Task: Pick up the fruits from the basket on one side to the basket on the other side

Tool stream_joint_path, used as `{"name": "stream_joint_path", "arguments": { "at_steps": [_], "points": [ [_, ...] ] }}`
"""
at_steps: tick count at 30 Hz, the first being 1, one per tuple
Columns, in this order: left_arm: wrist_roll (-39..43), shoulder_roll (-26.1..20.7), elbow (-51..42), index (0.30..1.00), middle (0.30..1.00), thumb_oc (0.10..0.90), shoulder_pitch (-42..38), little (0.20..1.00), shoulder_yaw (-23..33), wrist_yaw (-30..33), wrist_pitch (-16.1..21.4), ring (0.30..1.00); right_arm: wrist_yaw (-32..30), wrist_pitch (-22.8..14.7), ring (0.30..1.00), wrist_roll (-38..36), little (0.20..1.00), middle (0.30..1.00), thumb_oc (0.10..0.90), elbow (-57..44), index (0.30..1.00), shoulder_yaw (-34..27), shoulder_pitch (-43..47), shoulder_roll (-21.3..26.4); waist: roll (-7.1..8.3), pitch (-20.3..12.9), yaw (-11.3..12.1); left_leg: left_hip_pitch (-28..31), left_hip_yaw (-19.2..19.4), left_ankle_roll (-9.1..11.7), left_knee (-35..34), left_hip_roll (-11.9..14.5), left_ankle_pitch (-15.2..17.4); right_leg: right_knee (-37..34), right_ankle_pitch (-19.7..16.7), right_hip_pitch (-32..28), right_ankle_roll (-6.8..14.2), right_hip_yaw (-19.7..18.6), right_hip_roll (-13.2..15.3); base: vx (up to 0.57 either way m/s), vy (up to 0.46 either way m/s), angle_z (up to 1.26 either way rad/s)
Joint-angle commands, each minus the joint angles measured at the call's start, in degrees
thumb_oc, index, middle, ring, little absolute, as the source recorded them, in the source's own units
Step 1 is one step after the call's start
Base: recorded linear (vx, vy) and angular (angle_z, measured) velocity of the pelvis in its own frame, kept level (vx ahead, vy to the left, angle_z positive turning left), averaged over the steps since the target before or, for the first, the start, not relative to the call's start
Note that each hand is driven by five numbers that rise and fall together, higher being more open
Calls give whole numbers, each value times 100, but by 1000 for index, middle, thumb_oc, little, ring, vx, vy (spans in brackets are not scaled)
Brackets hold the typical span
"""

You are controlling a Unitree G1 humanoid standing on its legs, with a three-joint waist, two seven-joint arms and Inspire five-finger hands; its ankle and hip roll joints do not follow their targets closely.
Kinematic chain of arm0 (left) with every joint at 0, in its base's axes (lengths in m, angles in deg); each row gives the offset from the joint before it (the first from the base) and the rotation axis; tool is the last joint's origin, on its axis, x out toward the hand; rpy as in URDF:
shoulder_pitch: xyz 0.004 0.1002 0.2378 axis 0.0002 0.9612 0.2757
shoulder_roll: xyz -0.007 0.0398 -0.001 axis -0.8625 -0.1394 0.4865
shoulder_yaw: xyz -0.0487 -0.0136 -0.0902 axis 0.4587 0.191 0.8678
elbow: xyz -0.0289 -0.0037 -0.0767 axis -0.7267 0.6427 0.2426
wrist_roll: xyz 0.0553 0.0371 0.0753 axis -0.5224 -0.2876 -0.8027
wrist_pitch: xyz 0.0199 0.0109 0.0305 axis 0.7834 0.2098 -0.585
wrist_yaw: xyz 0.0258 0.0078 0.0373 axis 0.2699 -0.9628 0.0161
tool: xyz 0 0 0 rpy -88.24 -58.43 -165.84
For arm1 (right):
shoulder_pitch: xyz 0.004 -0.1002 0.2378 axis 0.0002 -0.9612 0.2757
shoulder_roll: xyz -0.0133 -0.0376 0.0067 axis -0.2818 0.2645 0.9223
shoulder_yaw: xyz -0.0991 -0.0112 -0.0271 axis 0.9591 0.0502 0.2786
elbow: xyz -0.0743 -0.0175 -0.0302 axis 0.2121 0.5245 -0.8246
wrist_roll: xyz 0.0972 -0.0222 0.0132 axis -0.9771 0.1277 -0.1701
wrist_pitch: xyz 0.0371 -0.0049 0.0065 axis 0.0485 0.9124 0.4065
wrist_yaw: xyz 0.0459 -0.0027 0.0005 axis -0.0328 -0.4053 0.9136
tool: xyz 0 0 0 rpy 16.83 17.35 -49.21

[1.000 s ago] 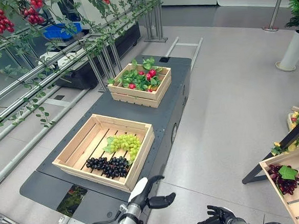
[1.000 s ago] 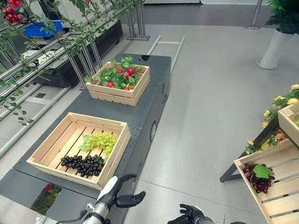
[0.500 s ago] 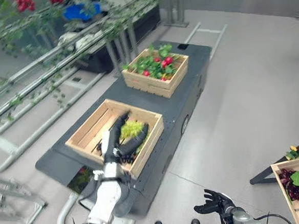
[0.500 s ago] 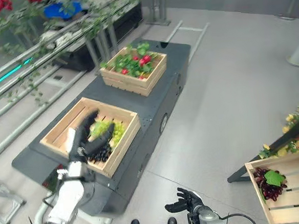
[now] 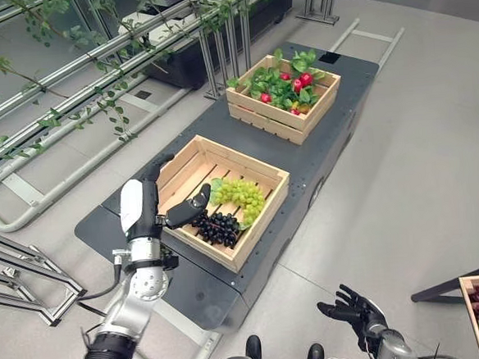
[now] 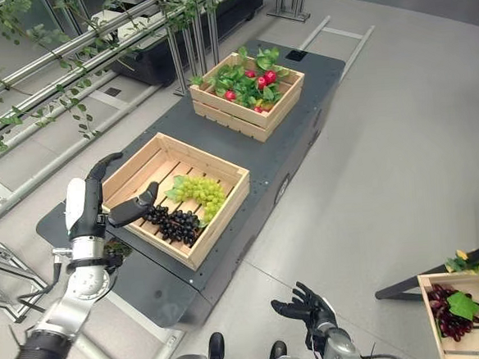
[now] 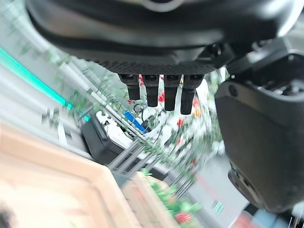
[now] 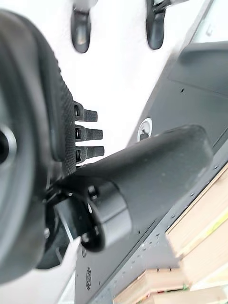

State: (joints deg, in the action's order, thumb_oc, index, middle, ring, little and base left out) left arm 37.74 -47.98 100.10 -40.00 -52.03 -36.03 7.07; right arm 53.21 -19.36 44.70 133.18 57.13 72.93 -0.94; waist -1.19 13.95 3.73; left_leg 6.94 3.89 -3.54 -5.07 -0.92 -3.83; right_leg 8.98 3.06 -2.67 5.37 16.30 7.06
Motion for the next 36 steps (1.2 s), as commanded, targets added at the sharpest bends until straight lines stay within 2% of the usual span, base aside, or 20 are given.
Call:
{"name": "stream_joint_path", "arguments": {
  "at_steps": [1, 4, 5, 6, 7, 10, 14, 16, 18, 24, 28, 30, 36],
  "points": [
    [-339, -720, 38, 900, 900, 800, -1089, 900, -173, 351, 34, 900, 396, -310, 900, -123, 900, 900, 800, -627, 900, 93, 118, 113, 31, -223, -248, -169, 17, 31, 418, -107, 591, 2072, 174, 479, 15, -235, 168, 83, -27, 16],
    [-56, -1081, 828, 900, 900, 800, -1621, 900, -543, 271, 76, 900, 471, -146, 900, 34, 900, 900, 800, -863, 900, 254, 112, 157, -25, -85, -428, -154, -70, 132, 442, 53, 584, 973, 185, 466, -59, -569, 4, 77, -132, 21],
    [-4, -1174, 1128, 900, 900, 800, -1902, 900, -727, 315, 141, 900, 481, -148, 900, 37, 900, 900, 800, -877, 900, 338, 222, 199, -51, -24, -456, -225, -78, 161, 481, 96, 608, 457, 21, 517, -72, -708, 43, -8, -170, 20],
    [-47, -1271, 1343, 900, 900, 800, -2176, 900, -993, 404, 128, 900, 435, -102, 900, 52, 900, 900, 800, -836, 900, 426, 401, 257, -72, 66, -492, -309, -73, 167, 549, 148, 653, 253, -13, 570, -101, -894, 34, 36, -231, 27],
    [-86, -1350, 1389, 900, 900, 800, -2234, 900, -1121, 445, 26, 900, 329, 2, 900, 162, 900, 900, 800, -742, 900, 491, 637, 348, -47, 163, -505, -380, 2, 180, 634, 224, 638, 146, 65, 518, -137, -945, -65, 97, -230, 29],
    [-184, -1439, 1349, 900, 900, 800, -2102, 900, -1109, 460, -69, 900, 413, 59, 900, 100, 900, 900, 800, -853, 900, 512, 672, 504, 56, 254, -448, -591, 76, 247, 922, 281, 648, 54, 84, 425, -152, -758, -38, 96, -141, 7],
    [-151, -1531, 1760, 900, 900, 800, -2670, 900, -1405, 531, -54, 900, 395, 32, 900, -92, 900, 900, 800, -839, 900, 619, 970, 747, 152, 509, -431, -1027, 116, 329, 1185, 367, 609, -8, 127, 552, -240, -604, -63, -13, -46, 11],
    [84, -1611, 1732, 900, 900, 800, -2923, 900, -1489, 575, -110, 900, 478, -76, 900, -162, 900, 900, 800, -884, 900, 630, 1091, 859, 196, 708, -433, -1388, 109, 365, 1576, 370, 686, 199, 214, 827, -280, -568, -35, -107, 37, 6],
    [260, -1699, 1770, 900, 900, 800, -3364, 900, -1561, 650, -162, 900, 432, -142, 900, -310, 900, 900, 800, -1100, 900, 695, 1271, 992, 257, 1066, -453, -1989, 136, 375, 2229, 398, 828, 981, 426, 1495, -358, -546, 6, -182, 91, 6],
    [186, -1888, 1784, 900, 900, 800, -4166, 900, -1867, 576, -367, 900, 269, -84, 900, -562, 900, 900, 800, -1325, 900, 665, 1557, 1091, 340, 1486, -476, -2954, 157, 350, 3223, 396, 1139, 2239, 794, 2512, -441, -567, 106, -111, 101, 6],
    [-30, -2034, 1766, 900, 900, 800, -4540, 900, -2181, 220, -460, 900, 265, -30, 900, -524, 900, 900, 800, -1301, 900, 643, 1701, 1177, 332, 1584, -485, -3386, 104, 342, 3676, 370, 1330, 2606, 910, 2879, -468, -634, 144, -48, 71, 8],
    [139, -2166, 1580, 900, 900, 800, -4652, 900, -2293, 128, -511, 900, 298, -41, 900, -505, 900, 900, 800, -1254, 900, 622, 1745, 1245, 334, 1584, -467, -3565, 125, 329, 3828, 373, 1418, 2698, 936, 3028, -467, -640, 154, -16, 67, 18],
    [-191, -2442, 1493, 900, 900, 800, -4774, 900, -2347, -81, -473, 900, 305, 23, 900, -545, 900, 900, 800, -1170, 900, 394, 1727, 1490, 335, 1584, -452, -3869, 212, 287, 3996, 403, 1472, 2876, 897, 3363, -423, -681, 160, -22, 57, 5]
  ]
}}
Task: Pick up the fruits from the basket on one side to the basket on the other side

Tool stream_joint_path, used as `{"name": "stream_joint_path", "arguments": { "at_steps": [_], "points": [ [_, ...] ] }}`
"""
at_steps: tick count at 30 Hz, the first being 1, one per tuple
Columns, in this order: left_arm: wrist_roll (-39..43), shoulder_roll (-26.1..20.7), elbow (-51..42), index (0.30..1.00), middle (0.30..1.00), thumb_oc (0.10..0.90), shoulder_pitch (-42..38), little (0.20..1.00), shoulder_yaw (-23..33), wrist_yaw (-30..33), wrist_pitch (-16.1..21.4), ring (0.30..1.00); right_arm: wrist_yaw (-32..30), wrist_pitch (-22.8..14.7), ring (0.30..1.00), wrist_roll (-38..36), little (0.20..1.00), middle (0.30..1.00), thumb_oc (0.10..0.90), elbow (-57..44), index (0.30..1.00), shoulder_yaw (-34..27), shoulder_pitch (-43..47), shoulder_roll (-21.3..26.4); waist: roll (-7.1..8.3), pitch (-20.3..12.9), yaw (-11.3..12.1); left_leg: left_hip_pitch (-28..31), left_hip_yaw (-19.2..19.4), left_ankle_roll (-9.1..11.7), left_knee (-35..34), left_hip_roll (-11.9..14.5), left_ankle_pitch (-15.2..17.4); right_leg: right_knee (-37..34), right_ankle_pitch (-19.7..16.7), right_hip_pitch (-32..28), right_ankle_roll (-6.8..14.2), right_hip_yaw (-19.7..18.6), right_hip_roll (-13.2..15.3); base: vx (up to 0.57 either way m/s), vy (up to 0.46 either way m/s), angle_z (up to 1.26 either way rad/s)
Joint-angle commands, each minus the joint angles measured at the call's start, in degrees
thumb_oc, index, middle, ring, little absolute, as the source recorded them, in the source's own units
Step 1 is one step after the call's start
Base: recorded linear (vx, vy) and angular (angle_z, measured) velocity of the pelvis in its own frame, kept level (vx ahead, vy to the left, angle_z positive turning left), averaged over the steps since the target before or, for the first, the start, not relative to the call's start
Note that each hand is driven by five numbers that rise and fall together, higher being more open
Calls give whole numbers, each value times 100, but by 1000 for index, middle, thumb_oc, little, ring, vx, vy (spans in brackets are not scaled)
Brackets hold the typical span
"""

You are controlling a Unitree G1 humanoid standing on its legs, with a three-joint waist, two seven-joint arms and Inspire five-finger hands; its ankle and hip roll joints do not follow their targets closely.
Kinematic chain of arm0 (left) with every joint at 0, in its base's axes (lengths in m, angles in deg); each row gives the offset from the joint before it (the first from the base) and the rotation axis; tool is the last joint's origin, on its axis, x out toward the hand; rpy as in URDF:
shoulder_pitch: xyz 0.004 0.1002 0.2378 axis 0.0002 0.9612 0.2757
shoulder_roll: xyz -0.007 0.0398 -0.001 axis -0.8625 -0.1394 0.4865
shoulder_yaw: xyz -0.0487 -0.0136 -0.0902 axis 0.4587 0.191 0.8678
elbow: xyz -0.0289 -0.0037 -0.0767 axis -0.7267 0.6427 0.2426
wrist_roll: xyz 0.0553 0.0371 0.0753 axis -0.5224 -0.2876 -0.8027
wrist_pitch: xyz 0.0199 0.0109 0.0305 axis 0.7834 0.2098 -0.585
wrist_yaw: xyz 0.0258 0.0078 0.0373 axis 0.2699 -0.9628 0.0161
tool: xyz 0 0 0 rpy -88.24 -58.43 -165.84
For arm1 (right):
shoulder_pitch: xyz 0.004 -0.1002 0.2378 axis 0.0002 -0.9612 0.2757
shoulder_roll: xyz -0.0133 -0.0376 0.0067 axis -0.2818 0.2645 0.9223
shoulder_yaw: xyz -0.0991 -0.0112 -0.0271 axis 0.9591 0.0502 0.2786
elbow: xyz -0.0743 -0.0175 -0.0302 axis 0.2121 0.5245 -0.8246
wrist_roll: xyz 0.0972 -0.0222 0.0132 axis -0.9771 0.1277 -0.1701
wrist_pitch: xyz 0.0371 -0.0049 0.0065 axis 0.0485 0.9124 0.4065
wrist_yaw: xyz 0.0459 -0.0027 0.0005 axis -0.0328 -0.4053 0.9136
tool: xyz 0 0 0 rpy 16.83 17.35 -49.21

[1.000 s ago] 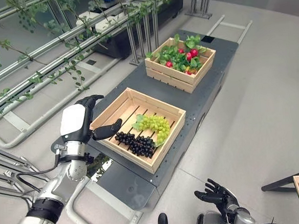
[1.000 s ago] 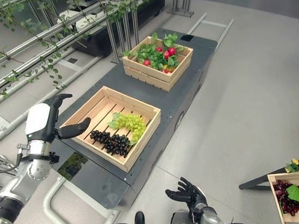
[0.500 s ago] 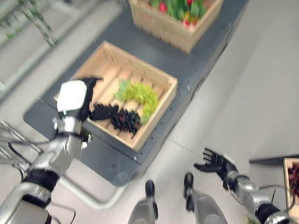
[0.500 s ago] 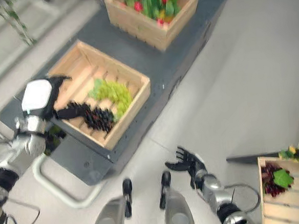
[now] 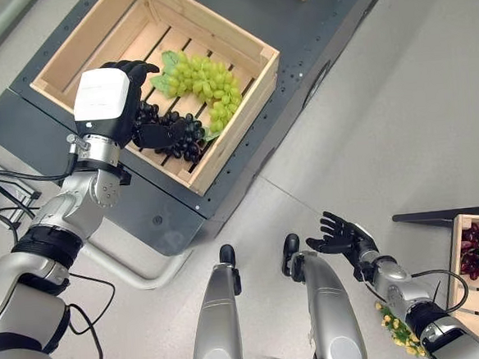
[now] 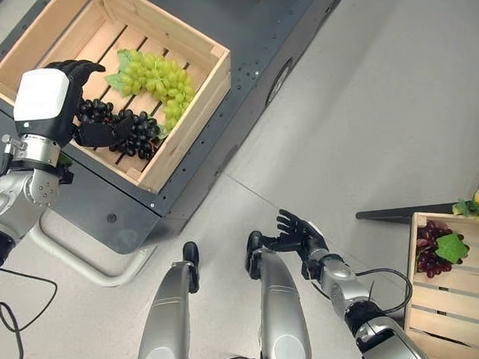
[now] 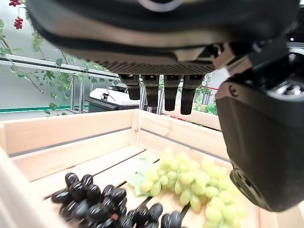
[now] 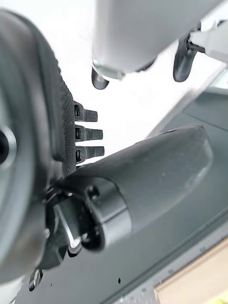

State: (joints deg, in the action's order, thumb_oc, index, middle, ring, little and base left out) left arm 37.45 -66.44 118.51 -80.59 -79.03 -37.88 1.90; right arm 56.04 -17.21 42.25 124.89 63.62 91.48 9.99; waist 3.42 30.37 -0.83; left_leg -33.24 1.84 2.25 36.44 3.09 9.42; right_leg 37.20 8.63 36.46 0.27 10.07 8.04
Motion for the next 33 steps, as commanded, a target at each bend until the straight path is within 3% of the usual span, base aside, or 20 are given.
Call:
{"name": "stream_joint_path", "arguments": {
  "at_steps": [1, 8, 13, 17, 29, 33],
  "points": [
    [-173, -648, -364, 900, 900, 800, -766, 900, 292, 48, 20, 900, 30, -197, 900, -300, 900, 900, 800, -340, 900, -271, -145, 420, -124, -58, 2, 143, 426, -299, -155, 2, 155, 52, 334, -539, 95, -64, 64, 0, 0, 0],
    [-973, -958, -509, 900, 900, 800, -1231, 900, -284, -363, -253, 900, 80, -210, 900, -361, 900, 900, 800, -390, 900, -293, -158, 519, -116, -58, -28, -74, 488, -342, 35, 24, 252, 136, 290, -323, 135, -137, 38, 5, 25, 1],
    [-1863, -1178, -674, 900, 900, 800, -1983, 900, -1170, -1103, -288, 900, 145, -245, 900, -365, 900, 900, 800, -322, 900, -234, -108, 600, -101, -58, -79, -207, 544, -378, 104, 67, 302, 126, 224, -194, 190, -137, 41, 15, 7, 0],
    [-2123, -1214, -781, 900, 900, 800, -2378, 900, -1584, -1330, -392, 900, 150, -279, 900, -409, 900, 900, 800, -272, 900, -224, -80, 604, -61, -58, -90, -305, 550, -393, 108, 81, 310, 90, 169, -103, 226, -125, 31, 9, 5, 0],
    [-3818, -1004, -78, 900, 900, 800, -3285, 900, -2401, -1471, 9, 900, 187, -317, 900, -597, 900, 900, 800, -139, 900, -201, 12, 528, 223, -58, -148, -882, 508, -453, 277, 182, 334, 31, -64, 375, 312, 10, -31, 3, 23, 2],
    [-4317, -957, 97, 900, 900, 800, -3309, 900, -2501, -1777, -69, 900, 217, -326, 900, -608, 900, 900, 800, -163, 900, -200, 24, 505, 268, -58, -168, -1040, 472, -480, 314, 164, 351, -6, -134, 516, 338, 8, -45, 4, 44, -1]
  ]
}}
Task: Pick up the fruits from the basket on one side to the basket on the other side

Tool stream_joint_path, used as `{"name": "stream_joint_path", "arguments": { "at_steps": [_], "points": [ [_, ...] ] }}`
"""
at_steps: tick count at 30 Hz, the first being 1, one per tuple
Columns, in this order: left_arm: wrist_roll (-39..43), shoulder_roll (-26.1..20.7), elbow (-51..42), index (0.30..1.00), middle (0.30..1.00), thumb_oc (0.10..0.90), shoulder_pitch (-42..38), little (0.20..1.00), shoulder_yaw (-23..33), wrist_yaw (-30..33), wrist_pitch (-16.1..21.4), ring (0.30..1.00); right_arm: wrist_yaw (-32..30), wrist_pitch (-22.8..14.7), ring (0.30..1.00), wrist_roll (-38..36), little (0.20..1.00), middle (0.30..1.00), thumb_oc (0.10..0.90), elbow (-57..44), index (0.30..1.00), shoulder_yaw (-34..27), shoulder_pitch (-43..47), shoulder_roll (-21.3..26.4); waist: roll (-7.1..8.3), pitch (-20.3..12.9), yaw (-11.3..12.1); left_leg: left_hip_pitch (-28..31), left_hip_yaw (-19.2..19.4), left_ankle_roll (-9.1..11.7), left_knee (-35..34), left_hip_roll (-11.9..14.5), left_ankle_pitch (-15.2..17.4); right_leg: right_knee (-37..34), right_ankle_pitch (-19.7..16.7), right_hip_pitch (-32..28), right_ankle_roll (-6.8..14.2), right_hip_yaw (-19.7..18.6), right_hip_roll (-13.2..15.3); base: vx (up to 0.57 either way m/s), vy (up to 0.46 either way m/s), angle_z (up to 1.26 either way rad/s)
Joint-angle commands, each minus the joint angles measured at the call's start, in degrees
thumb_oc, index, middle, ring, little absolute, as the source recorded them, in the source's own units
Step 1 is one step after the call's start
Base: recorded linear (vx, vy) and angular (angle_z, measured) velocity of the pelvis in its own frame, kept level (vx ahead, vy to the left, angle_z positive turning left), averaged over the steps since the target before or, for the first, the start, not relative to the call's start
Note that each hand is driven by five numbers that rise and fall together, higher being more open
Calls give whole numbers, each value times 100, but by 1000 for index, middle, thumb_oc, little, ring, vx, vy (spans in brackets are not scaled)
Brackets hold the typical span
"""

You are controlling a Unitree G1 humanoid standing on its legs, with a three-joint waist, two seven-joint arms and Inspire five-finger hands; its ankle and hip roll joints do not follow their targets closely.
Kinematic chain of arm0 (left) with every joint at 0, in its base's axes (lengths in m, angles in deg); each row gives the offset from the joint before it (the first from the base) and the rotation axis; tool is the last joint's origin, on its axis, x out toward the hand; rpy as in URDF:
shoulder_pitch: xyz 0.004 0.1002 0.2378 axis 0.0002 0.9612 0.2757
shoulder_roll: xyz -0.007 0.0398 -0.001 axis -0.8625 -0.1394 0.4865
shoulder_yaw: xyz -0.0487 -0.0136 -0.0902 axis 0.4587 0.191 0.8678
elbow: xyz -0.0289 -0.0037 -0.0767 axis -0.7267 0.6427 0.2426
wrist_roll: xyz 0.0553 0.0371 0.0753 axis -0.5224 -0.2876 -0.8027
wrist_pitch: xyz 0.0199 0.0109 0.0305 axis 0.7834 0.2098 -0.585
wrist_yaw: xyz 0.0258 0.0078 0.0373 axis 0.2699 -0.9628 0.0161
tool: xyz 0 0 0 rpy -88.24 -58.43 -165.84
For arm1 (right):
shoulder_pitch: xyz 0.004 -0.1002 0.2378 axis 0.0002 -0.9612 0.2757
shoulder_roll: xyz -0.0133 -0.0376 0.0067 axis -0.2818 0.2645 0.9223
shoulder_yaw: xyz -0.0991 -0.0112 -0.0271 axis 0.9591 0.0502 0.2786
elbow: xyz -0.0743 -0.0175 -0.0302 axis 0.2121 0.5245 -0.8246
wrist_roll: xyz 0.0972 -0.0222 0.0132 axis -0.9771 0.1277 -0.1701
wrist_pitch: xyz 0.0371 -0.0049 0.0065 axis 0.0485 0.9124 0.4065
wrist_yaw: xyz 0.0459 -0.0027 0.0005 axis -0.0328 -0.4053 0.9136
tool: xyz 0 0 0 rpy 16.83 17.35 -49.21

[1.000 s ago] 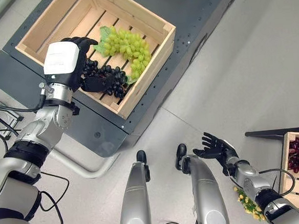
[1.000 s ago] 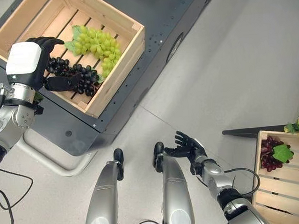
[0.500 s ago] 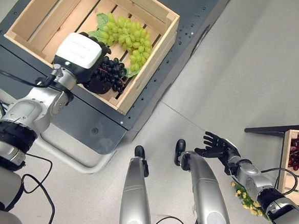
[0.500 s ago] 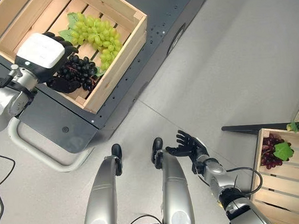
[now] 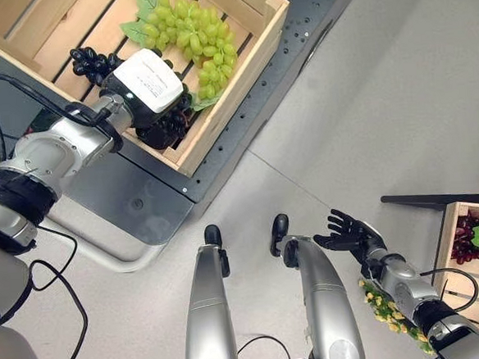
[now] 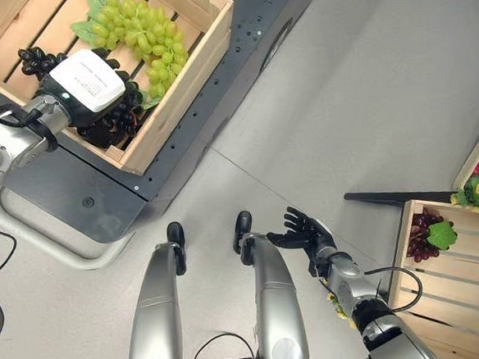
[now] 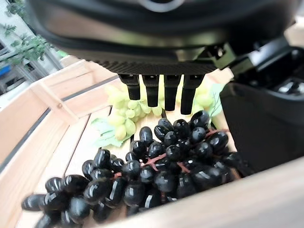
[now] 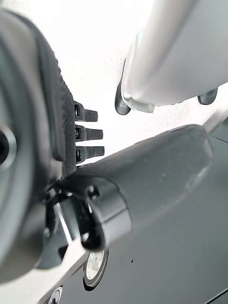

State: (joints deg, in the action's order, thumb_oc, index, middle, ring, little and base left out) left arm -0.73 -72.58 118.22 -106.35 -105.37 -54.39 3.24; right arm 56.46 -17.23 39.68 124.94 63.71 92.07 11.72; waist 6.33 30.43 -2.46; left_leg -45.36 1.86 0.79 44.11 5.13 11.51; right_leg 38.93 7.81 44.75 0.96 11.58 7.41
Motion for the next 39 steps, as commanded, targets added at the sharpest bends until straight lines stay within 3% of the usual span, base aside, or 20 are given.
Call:
{"name": "stream_joint_path", "arguments": {
  "at_steps": [1, 8, 19, 20, 21, 25, 30, 34, 39],
  "points": [
    [-511, -342, 168, 900, 900, 800, -770, 900, 76, -269, -323, 900, 153, -341, 900, -388, 900, 900, 800, -202, 900, -184, -25, 343, -11, -64, -12, 100, 467, -339, -443, -43, 137, -214, -83, -262, 273, -141, 11, -14, 36, -1],
    [-605, -341, 699, 900, 900, 800, -688, 900, 75, -750, -1400, 900, 158, -412, 900, -517, 900, 900, 800, -256, 900, -172, -69, 374, -20, -64, -29, -219, 444, -357, -396, -92, 133, -228, -157, 32, 295, -112, 36, 0, 30, 0],
    [-868, -293, 1412, 900, 900, 800, -290, 900, 481, -872, -2359, 900, 81, -483, 900, -712, 900, 900, 800, -428, 900, -151, -168, 270, 58, -64, -4, -414, 394, -370, -379, -129, 129, -293, -206, 145, 301, -27, 4, 0, 0, 0],
    [-799, -287, 1435, 900, 900, 800, -249, 900, 520, -801, -2344, 900, 91, -479, 900, -730, 900, 900, 800, -443, 900, -157, -171, 265, 67, -64, -5, -414, 388, -372, -385, -136, 125, -303, -215, 146, 302, -26, -6, 0, 0, 0],
    [-665, -266, 1440, 300, 300, 400, -199, 300, 584, -588, -2237, 300, 71, -462, 900, -751, 900, 900, 800, -494, 900, -153, -167, 258, 80, -64, -4, -396, 387, -378, -403, -141, 126, -310, -214, 132, 301, -23, -16, 0, 0, 0],
    [-520, -209, 1408, 300, 300, 400, -174, 300, 629, -332, -1991, 300, 40, -467, 900, -755, 900, 900, 800, -601, 900, -145, -188, 199, 84, -64, -1, -342, 383, -389, -417, -149, 141, -273, -197, 99, 311, -22, -26, 0, 0, 0],
    [-157, -270, 1381, 300, 300, 400, -104, 300, 649, 235, -1227, 300, 36, -504, 900, -739, 900, 900, 800, -756, 900, -183, -177, 172, 80, -64, -2, -150, 414, -419, -448, -141, 177, -341, -207, -100, 334, -31, -79, -7, -14, 0],
    [63, -249, 1257, 300, 300, 400, 167, 300, 792, 762, -771, 300, -32, -401, 900, -664, 900, 900, 800, -997, 900, -282, -194, 266, -31, -64, -42, 109, 488, -410, -547, -128, 176, -315, -164, -241, 323, -127, -70, -15, 18, -5],
    [492, -259, 1162, 300, 300, 400, 361, 300, 971, 1081, -551, 300, 50, -376, 900, -639, 900, 900, 800, -1080, 900, -334, -289, 245, -78, -64, -36, 574, 514, -435, -732, -136, 160, -453, -159, -631, 352, -187, -56, -18, -25, -5]
  ]
}}
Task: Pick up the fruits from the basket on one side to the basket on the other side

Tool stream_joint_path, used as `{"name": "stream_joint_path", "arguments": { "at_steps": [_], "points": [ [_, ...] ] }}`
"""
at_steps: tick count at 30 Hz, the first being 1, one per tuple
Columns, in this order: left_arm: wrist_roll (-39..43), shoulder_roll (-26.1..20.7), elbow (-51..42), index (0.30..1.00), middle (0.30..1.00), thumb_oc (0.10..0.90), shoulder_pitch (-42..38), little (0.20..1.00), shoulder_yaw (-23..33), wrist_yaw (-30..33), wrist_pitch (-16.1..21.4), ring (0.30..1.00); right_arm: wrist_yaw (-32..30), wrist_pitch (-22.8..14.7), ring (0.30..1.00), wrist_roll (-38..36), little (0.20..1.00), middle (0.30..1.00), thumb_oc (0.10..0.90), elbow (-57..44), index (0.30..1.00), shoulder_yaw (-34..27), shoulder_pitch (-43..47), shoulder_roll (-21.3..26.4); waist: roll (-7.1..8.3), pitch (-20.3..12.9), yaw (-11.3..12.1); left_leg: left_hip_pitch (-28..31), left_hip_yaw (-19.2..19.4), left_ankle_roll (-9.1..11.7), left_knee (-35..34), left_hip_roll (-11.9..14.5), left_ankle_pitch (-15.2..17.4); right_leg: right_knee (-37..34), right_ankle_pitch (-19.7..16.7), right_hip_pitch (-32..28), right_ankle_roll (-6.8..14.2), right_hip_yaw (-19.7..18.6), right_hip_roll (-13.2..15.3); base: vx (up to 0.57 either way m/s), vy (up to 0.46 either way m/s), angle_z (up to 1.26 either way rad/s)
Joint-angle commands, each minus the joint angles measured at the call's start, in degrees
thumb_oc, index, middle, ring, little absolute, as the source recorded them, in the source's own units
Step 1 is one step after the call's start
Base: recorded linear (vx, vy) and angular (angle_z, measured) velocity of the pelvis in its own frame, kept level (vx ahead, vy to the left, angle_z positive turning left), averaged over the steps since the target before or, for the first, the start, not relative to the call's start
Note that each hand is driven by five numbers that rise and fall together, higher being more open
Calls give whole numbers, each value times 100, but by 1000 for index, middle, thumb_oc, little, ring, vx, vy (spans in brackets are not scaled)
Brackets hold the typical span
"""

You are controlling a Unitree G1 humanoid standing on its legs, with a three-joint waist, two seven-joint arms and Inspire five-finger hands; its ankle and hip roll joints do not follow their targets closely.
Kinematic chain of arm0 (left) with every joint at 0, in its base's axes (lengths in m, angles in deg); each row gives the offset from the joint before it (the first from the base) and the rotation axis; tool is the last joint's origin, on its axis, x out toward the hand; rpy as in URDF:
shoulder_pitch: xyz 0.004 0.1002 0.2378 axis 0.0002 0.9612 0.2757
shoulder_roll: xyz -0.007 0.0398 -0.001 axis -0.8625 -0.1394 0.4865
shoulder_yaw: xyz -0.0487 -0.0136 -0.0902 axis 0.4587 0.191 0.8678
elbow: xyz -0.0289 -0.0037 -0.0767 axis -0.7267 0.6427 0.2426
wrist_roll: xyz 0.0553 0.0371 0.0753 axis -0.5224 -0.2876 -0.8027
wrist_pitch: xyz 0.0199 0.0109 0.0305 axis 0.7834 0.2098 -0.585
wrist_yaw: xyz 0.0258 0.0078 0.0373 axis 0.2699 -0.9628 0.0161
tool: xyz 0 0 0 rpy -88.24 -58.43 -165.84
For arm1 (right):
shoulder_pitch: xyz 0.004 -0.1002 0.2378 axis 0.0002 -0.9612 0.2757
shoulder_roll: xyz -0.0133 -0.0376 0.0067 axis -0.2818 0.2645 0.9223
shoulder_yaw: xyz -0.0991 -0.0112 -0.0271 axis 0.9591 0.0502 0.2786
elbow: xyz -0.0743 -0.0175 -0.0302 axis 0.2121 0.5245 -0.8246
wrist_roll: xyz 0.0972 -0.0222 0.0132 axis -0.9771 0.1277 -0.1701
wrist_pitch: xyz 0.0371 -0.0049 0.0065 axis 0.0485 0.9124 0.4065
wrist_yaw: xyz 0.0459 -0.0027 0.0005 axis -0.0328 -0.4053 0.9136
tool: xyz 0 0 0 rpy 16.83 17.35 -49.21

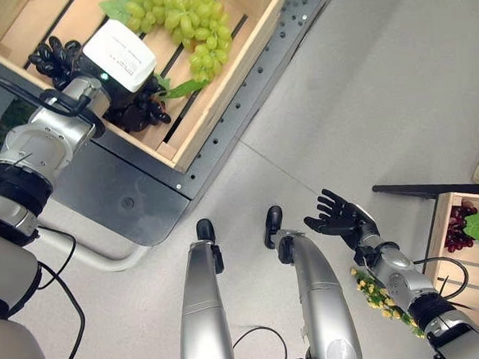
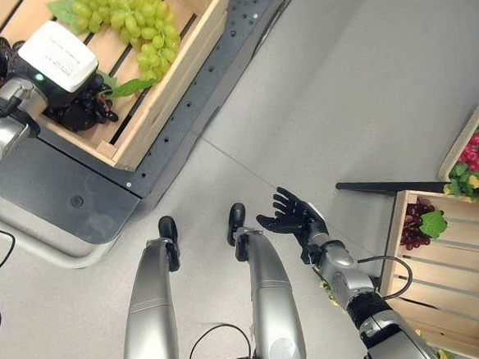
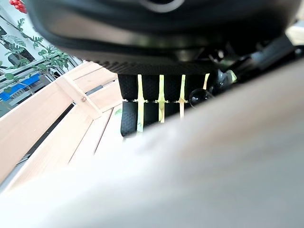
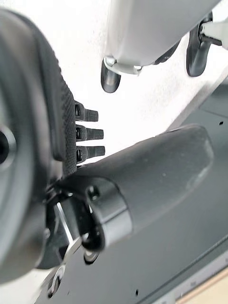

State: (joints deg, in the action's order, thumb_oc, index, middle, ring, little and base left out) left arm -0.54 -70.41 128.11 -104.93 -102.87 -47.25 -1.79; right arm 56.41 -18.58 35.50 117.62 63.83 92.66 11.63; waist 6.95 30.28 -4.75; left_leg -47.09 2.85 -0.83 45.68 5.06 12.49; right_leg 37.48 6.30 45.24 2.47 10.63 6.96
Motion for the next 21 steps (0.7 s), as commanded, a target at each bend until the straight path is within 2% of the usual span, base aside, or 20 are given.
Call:
{"name": "stream_joint_path", "arguments": {
  "at_steps": [1, 3, 6, 11, 16, 21],
  "points": [
    [530, -479, 172, 300, 300, 400, 236, 300, 732, 400, -26, 300, 58, -230, 900, -216, 900, 900, 800, -352, 900, -342, -355, 254, -143, -48, 194, 810, 413, -272, -911, -133, 60, -332, -9, -737, 203, -97, -13, -3, -45, -12],
    [1109, -502, 120, 300, 300, 400, 412, 300, 916, 797, 99, 300, 36, -196, 900, -159, 900, 900, 800, -457, 900, -337, -435, 209, -157, -48, 211, 1182, 395, -268, -1048, -162, 44, -478, -5, -1084, 215, -147, -20, 10, -43, -16],
    [1595, -487, 97, 300, 300, 400, 602, 300, 1153, 1015, 202, 300, 2, -180, 900, -116, 900, 900, 800, -560, 900, -358, -524, 166, -171, -48, 235, 1463, 398, -254, -1157, -184, 27, -595, 11, -1366, 219, -134, 7, 1, -45, -6],
    [2724, -232, -70, 300, 300, 400, 1648, 300, 2102, 1240, 385, 300, -115, -177, 900, 155, 900, 900, 800, -729, 900, -404, -709, 7, -295, -48, 314, 2376, 441, -186, -1559, -278, -37, -926, 77, -2228, 237, -81, 119, 20, -24, -6],
    [3601, 168, -348, 300, 300, 400, 2630, 300, 3114, 1299, 540, 300, -304, -169, 900, 496, 900, 900, 800, -998, 900, -401, -951, -69, -482, -276, 310, 2932, 483, -163, -1866, -360, -81, -1131, 169, -2727, 227, -28, 253, 60, 22, -7],
    [4302, 596, -679, 300, 300, 400, 3329, 300, 4019, 1017, 620, 300, -395, -6, 900, 772, 900, 900, 800, -1330, 900, -367, -1170, -188, -641, -539, 300, 3469, 492, -147, -2212, -423, -129, -1319, 205, -3171, 222, 8, 374, 73, 11, 4]
  ]
}}
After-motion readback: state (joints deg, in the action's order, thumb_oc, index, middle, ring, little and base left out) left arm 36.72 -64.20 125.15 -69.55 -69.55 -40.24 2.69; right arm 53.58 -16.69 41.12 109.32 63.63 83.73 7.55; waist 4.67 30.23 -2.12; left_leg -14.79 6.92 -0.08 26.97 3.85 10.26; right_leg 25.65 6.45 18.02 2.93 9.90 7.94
